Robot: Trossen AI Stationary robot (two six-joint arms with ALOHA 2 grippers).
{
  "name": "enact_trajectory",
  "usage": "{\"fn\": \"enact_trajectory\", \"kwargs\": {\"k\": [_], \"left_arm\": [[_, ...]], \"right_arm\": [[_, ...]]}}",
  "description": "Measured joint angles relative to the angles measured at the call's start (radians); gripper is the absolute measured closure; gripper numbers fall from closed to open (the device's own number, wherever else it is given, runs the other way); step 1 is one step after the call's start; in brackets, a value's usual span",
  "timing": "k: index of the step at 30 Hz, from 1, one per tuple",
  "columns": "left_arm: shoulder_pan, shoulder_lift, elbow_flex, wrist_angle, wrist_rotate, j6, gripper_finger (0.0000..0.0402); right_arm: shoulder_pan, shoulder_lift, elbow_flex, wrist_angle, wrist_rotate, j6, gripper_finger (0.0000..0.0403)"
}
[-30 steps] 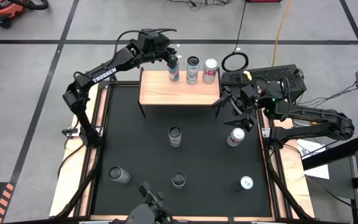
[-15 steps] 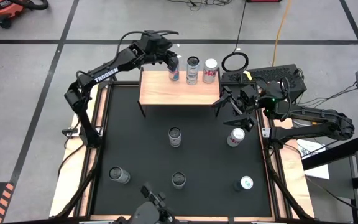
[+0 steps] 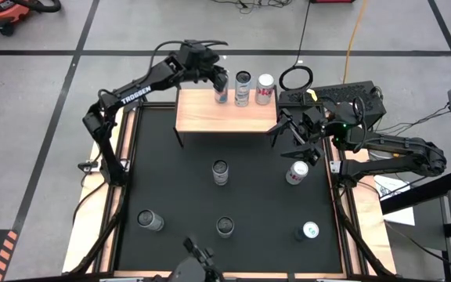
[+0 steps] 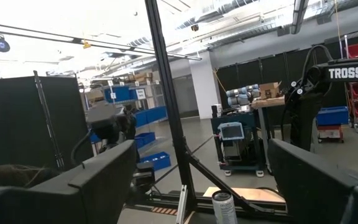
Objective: Place canned beverage on shelf
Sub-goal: Adjust the blue soda can
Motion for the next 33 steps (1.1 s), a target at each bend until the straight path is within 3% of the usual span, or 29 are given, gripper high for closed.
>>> {"fn": "enact_trajectory", "kwargs": {"k": [33], "left_arm": [[-0.017, -0.042, -0.004, -0.049, -0.01, 0.01, 0.033]], "right_arm": [[0.0, 0.0, 0.0, -0.001, 0.0, 0.0, 0.0057]]}}
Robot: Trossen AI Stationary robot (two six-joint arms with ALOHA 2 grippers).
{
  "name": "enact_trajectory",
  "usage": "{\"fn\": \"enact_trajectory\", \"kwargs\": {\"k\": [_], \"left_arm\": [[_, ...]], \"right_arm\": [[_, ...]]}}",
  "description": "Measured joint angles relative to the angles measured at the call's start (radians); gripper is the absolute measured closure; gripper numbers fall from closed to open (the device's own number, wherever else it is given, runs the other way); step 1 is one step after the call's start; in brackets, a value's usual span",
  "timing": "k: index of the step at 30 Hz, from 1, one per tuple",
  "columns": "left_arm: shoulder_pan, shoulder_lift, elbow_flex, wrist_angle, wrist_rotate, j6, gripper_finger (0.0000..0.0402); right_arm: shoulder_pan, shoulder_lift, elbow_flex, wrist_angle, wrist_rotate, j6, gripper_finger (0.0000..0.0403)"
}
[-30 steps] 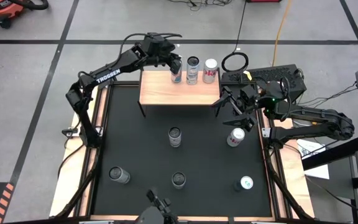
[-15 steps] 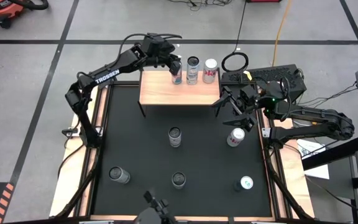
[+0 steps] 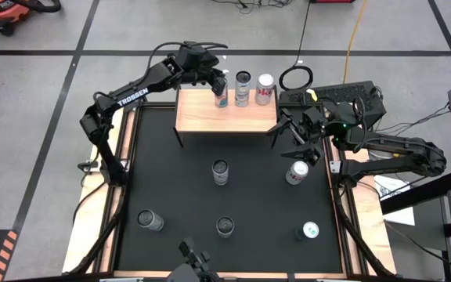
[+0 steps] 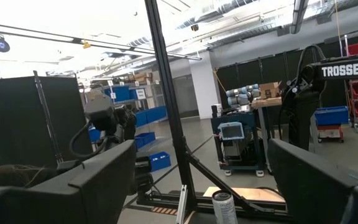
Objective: Place canned beverage on shelf
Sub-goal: Adjust the blue soda can, then put the top right white and black soda can on the shelf
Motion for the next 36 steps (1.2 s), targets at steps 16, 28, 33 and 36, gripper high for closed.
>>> {"fn": "enact_trajectory", "kwargs": {"k": [16, 28, 33, 36], "left_arm": [[-0.006, -0.002, 0.071, 0.066, 0.09, 0.017, 0.0294], [-0.082, -0.004, 0.19, 0.084, 0.289, -0.194, 0.0247], [-0.162, -0.004, 0.195, 0.129, 0.353, -0.222, 0.0246], [-0.218, -0.004, 0.195, 0.152, 0.356, -0.222, 0.0246]], "right_arm": [[0.0, 0.0, 0.0, -0.005, 0.0, 0.0, 0.0057], [0.0, 0.0, 0.0, -0.145, -0.263, -0.06, 0.0057], [0.0, 0.0, 0.0, -0.366, -0.287, -0.236, 0.0057], [0.003, 0.0, 0.0, -0.526, -0.285, -0.419, 0.0057]]}}
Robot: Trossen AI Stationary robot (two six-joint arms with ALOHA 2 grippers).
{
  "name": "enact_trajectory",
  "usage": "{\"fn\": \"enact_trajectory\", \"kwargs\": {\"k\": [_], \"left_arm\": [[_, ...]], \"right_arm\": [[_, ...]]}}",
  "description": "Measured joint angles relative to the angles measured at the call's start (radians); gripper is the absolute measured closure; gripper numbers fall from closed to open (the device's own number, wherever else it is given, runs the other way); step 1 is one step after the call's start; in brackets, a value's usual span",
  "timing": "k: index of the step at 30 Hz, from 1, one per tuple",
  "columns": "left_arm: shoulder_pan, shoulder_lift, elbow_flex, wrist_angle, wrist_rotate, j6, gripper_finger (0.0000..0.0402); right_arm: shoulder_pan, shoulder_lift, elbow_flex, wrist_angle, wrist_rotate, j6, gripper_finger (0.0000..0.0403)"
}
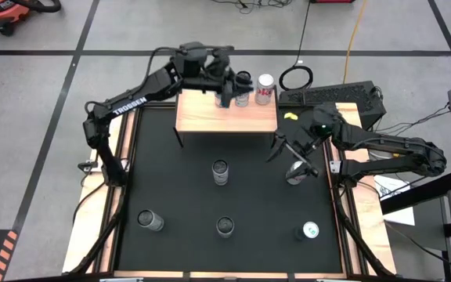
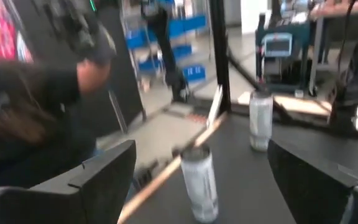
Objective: Place canned beverage on shelf
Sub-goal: Put the top right white and black soda can on the shelf
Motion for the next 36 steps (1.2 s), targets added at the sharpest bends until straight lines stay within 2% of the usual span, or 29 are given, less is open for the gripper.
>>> {"fn": "enact_trajectory", "kwargs": {"k": [5, 9, 18, 25, 29, 36], "left_arm": [[-0.087, 0.0, 0.0, 0.024, -0.024, 0.0, 0.0246], [-0.152, 0.0, 0.0, 0.038, -0.077, 0.001, 0.0246], [-0.253, 0.0, 0.0, 0.049, -0.231, 0.002, 0.0246], [-0.289, 0.0, 0.0, 0.06, -0.282, 0.002, 0.0246], [-0.295, 0.0, -0.001, 0.06, -0.347, 0.0, 0.0246], [-0.312, 0.0, -0.003, 0.06, -0.38, -0.103, 0.0246]], "right_arm": [[0.035, -0.003, 0.0, -0.248, 0.001, -0.242, 0.0057], [0.087, -0.025, 0.0, -0.387, 0.001, -0.332, 0.0057], [0.187, -0.197, 0.0, -0.523, 0.017, -0.333, 0.0057], [0.224, -0.364, 0.0, -0.617, 0.18, -0.302, 0.0057], [0.224, -0.438, 0.0, -0.689, 0.188, -0.324, 0.0057], [0.224, -0.565, -0.051, -0.727, 0.19, -0.307, 0.0057]]}}
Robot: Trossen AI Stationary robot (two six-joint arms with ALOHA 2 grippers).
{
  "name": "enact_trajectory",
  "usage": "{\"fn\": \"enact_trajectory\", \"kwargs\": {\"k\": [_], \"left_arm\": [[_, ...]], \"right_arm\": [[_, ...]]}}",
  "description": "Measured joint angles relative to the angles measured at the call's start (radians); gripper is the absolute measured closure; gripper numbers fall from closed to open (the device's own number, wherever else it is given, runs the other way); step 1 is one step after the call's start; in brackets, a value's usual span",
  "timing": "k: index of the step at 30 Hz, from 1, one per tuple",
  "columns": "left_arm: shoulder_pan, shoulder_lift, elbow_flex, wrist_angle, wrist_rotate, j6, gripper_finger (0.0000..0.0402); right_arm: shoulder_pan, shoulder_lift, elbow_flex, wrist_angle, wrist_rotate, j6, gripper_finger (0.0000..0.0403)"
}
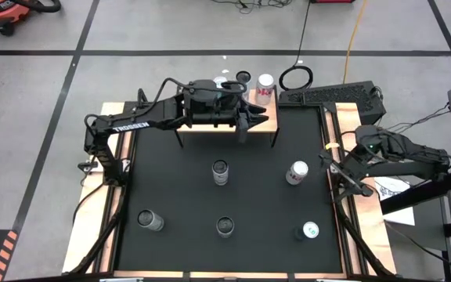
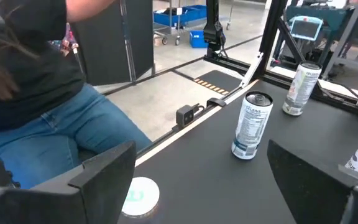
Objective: Place canned beverage on shelf
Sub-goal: Put the top right white and black soda can on the shelf
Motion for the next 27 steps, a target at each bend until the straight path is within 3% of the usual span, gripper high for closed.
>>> {"fn": "enact_trajectory", "kwargs": {"k": [9, 18, 27], "left_arm": [[-0.052, 0.002, -0.001, 0.132, -0.16, 0.0, 0.0246], [-0.098, 0.002, -0.001, 0.165, -0.284, -0.003, 0.0246], [-0.115, 0.032, -0.001, 0.15, -0.289, -0.052, 0.0246]], "right_arm": [[0.0, -0.123, -0.069, 0.192, -0.001, 0.263, 0.0057], [0.0, -0.233, -0.07, 0.122, 0.006, 0.314, 0.0057], [0.0, -0.301, -0.07, 0.021, 0.077, 0.326, 0.0057]]}}
